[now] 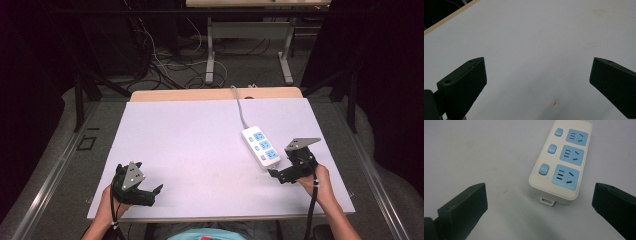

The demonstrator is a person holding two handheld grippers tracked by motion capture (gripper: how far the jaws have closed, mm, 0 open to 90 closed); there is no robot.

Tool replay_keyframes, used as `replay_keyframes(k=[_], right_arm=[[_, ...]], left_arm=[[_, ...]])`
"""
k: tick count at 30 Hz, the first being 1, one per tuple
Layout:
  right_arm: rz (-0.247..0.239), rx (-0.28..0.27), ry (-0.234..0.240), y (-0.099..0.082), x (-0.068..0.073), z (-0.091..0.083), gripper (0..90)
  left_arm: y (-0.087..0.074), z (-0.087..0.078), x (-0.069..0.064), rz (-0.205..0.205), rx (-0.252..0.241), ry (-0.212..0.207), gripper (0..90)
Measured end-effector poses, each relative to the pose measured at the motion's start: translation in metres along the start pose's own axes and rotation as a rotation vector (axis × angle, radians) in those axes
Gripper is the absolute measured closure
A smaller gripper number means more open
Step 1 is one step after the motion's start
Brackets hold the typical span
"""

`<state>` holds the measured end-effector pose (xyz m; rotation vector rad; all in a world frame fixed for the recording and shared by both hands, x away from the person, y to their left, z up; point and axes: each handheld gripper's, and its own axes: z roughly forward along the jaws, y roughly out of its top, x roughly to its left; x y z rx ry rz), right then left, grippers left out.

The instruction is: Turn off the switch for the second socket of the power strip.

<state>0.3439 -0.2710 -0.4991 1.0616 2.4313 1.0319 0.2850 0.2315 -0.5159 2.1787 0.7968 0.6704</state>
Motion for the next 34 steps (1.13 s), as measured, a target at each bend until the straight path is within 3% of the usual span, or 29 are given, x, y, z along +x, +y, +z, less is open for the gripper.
replay_keyframes(k=[19, 23, 34], right_arm=[[0.033, -0.024, -0.014, -0.029, 0.009, -0.009, 0.0], [0.027, -0.005, -0.005, -0.034, 0.013, -0.01, 0.0], [0.018, -0.02, -0.021, -0.038, 0.017, -0.011, 0.0]], left_arm=[[0.0, 0.001, 0.001, 0.009, 0.011, -0.004, 1.0], [0.0, 0.002, 0.001, 0.008, 0.012, -0.004, 1.0], [0.001, 0.003, 0.001, 0.015, 0.02, -0.007, 0.9]])
